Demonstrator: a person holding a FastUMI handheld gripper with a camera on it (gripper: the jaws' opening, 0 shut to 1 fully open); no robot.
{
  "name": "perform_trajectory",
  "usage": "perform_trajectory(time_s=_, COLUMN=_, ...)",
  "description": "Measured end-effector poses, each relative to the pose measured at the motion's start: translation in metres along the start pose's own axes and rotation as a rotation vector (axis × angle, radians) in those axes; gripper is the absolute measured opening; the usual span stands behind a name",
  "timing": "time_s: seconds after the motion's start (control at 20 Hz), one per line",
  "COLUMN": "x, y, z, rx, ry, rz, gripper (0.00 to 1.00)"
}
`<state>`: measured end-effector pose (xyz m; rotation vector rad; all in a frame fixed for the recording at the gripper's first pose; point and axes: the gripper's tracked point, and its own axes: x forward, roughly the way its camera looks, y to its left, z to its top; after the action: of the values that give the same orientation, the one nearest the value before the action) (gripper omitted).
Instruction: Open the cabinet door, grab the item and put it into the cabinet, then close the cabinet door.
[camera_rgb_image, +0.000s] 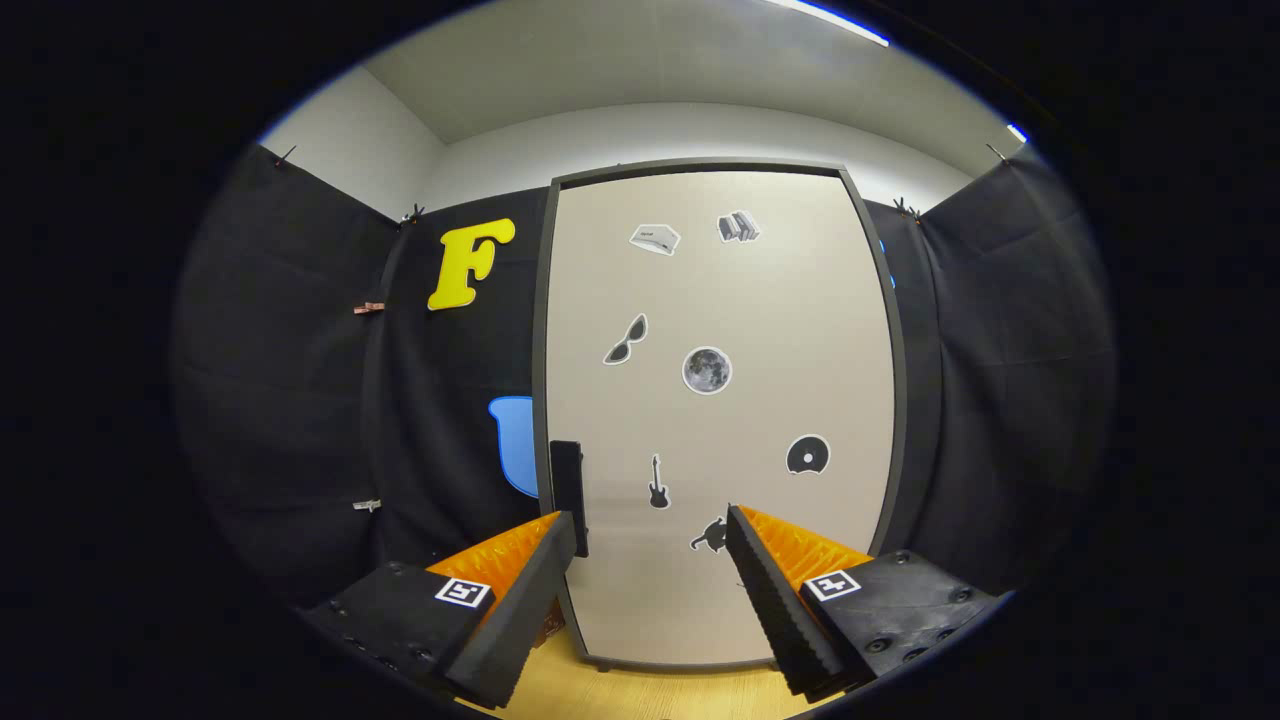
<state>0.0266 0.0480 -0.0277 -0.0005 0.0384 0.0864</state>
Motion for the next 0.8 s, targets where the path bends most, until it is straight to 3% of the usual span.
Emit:
perform_trajectory(time_s=0.65, x=0.074, y=0.065, z=-0.038, rx=0.0, ry=0.023, rz=0.087, gripper=0.97)
perform_trajectory(time_s=0.8, x=0.098, y=0.066, z=-0.045, rx=0.002, ry=0.024, rz=0.073, gripper=0.96)
